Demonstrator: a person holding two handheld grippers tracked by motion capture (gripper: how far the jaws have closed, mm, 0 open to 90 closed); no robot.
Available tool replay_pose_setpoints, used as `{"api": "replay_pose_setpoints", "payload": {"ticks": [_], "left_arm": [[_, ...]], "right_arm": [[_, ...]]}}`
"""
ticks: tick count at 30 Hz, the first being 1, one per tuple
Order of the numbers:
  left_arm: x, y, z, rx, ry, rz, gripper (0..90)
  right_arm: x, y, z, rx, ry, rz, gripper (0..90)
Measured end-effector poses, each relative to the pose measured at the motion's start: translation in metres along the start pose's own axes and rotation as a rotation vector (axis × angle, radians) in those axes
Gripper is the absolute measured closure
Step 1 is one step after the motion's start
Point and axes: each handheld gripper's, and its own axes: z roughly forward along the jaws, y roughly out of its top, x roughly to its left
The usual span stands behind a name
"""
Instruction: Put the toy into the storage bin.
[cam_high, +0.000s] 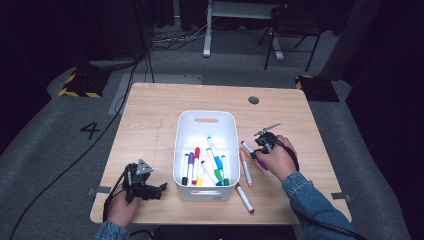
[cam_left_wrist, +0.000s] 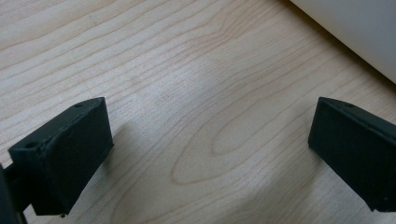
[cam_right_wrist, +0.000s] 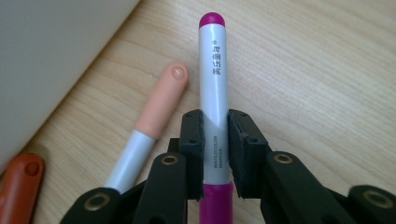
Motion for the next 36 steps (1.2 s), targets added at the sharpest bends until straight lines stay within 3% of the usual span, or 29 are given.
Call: {"api": "replay_pose_setpoints", "payload": {"ticks": [9, 19, 29, 36], "left_arm": [[0.000, 0.000, 0.000, 0.004, -0.004, 0.000, 0.0], [0.000, 0.000, 0.000, -0.001, -0.001, 0.000, 0.0], [0.000, 0.000, 0.000, -0.001, -0.001, -0.001, 0.0], [0.000, 0.000, 0.000, 0.000, 0.000, 0.000, 0.0]], "right_arm": [[0.005, 0.007, -0.030, -0.059, 0.020, -0.030, 76.9], [0.020, 0.009, -0.063, -0.104, 0.048, -0.101, 76.9], [0.028, 0.009, -0.094, -0.148, 0.077, -0.117, 77.0], [0.043, 0.016, -0.112, -0.177, 0.106, -0.156, 77.0]]}}
